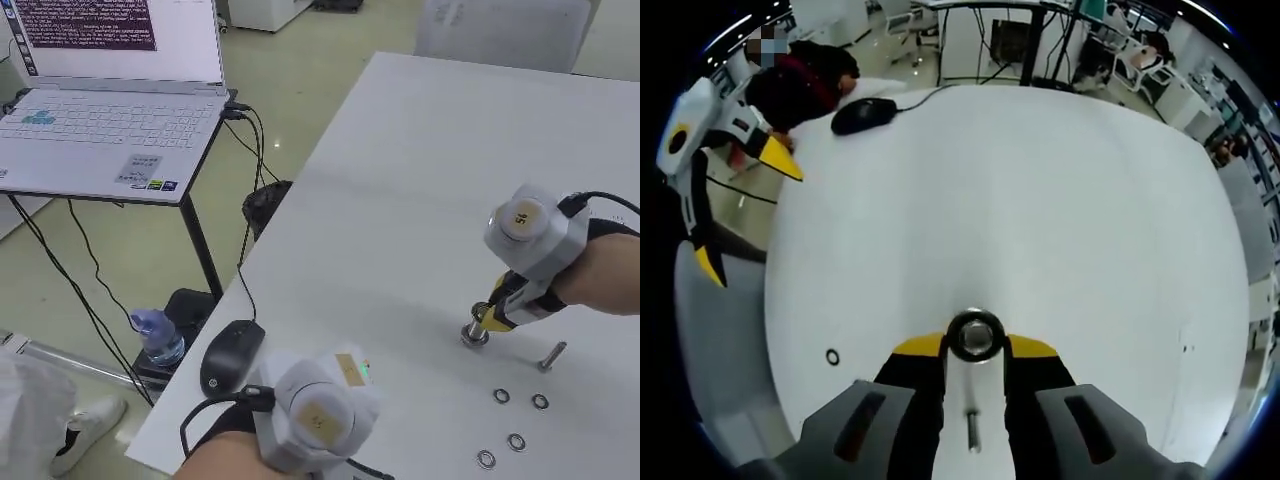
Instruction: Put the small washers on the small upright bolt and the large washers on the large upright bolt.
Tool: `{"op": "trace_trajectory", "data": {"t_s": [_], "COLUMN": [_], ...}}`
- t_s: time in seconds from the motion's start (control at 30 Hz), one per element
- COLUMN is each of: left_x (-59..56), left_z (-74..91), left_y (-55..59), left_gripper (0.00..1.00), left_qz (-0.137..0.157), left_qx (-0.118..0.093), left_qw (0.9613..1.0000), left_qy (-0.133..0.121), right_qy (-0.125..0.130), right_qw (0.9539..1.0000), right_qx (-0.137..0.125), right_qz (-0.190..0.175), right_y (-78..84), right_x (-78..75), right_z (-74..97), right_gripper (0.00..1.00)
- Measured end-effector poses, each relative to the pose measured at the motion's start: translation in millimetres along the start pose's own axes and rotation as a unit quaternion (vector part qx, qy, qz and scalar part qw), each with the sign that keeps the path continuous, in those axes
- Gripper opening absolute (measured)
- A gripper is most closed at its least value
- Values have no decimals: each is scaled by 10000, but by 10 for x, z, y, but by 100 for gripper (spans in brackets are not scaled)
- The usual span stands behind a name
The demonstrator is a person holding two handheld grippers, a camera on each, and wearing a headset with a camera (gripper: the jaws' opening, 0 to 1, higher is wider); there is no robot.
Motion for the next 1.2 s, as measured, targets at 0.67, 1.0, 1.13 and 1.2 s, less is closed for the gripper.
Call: {"op": "trace_trajectory", "data": {"t_s": [0.67,1.0,1.13,1.2], "left_x": [-31,-66,-66,-48], "left_z": [55,67,71,78], "left_y": [-14,41,52,40], "left_gripper": [86,85,85,85], "left_qz": [-48,-31,-26,-4], "left_qx": [-38,28,59,36], "left_qw": [10000,10000,10000,10000], "left_qy": [-8,24,24,0], "right_qy": [-20,-37,-41,-28], "right_qw": [9997,9994,9992,9993], "right_qx": [234,334,366,357], "right_qz": [94,102,171,132], "right_y": [65,93,110,111], "right_x": [42,83,108,106], "right_z": [-293,-381,-396,-398], "right_gripper": [22,22,22,22]}}
Point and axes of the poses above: the centre of the closed fingertips' face, and the gripper's own axes: z roughly backward along the fingers, x roughly to its left, y roughly out of its underside, the point moved 1 cm from there along z, roughly backward along the fingers, and after that the axes turned 11 degrees about y, right-handed, at the moved point
